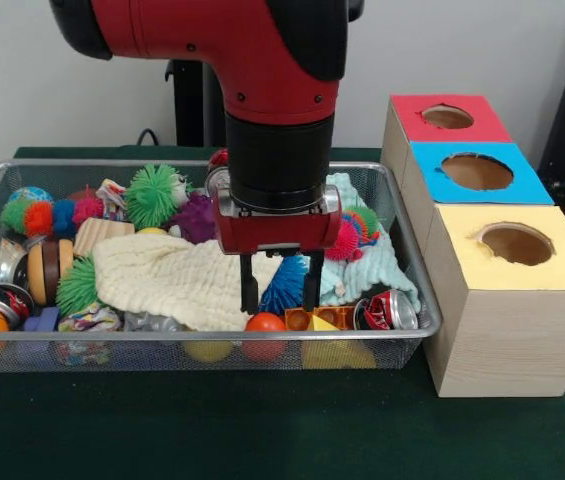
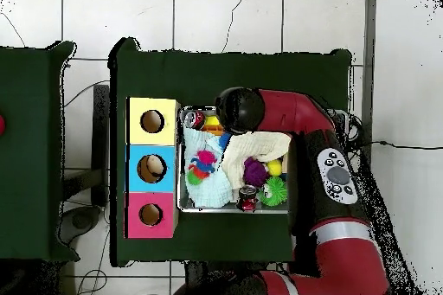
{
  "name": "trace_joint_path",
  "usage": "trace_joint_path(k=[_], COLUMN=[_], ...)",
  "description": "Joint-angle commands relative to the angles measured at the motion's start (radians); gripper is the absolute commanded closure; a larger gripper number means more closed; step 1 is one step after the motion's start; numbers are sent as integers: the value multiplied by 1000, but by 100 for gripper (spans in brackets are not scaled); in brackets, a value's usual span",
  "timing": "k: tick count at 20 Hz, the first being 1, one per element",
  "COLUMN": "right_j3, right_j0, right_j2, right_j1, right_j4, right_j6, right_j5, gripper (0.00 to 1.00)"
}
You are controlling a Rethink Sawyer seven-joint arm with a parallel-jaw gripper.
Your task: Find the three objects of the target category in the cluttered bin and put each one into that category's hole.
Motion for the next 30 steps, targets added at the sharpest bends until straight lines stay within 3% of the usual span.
trace_joint_path(k=[1, 5, 10, 15, 25, 30], right_j3=[-29, -5, -11, -21, -113, -127], right_j0=[-16, -30, -55, -103, -155, -193], right_j2=[-13, -17, -6, 9, 31, 50], right_j1=[-9, -34, -5, 30, 123, 133], right_j4=[-89, -114, -141, -186, -283, -312], right_j6=[-131, -141, -146, -210, -295, -338], right_j5=[166, 194, 193, 195, 218, 216], gripper=[0, 0, 0, 0, 0, 0])
